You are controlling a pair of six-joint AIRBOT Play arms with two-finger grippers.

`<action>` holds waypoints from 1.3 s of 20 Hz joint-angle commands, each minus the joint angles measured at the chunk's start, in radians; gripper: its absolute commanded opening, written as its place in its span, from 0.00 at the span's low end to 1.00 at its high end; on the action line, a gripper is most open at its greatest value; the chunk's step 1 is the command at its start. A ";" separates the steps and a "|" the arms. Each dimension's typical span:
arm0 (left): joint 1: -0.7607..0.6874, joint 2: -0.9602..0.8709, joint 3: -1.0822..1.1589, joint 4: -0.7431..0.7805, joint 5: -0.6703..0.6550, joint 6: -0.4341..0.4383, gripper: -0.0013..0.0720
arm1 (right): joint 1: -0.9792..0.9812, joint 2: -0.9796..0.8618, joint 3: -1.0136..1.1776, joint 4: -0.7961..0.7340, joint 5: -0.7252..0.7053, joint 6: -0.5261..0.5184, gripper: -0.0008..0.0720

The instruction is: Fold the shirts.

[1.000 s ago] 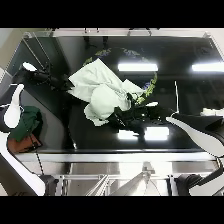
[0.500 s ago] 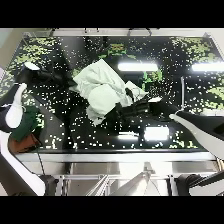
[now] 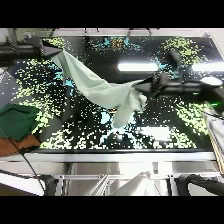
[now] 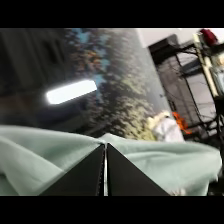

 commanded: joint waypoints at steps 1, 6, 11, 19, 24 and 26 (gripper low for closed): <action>0.026 0.177 0.001 -0.116 -0.121 -0.005 0.04 | -0.135 0.198 0.002 0.189 0.144 -0.031 0.03; 0.108 0.440 0.000 -0.020 -0.104 0.008 0.04 | -0.369 0.435 0.016 0.160 0.053 -0.061 0.03; 0.030 0.460 -0.170 0.242 -0.094 -0.058 0.05 | -0.295 0.310 0.015 -0.371 -0.154 0.051 0.04; -0.033 0.095 -0.267 0.283 -0.036 -0.063 0.99 | -0.258 -0.097 0.092 -0.423 -0.181 0.006 0.71; 0.088 0.033 -0.200 0.425 -0.238 -0.162 0.99 | -0.461 -0.015 0.109 -0.688 -0.040 0.121 0.71; 0.094 0.081 -0.340 0.523 -0.212 -0.162 0.99 | -0.509 0.027 0.045 -0.806 -0.070 0.197 0.71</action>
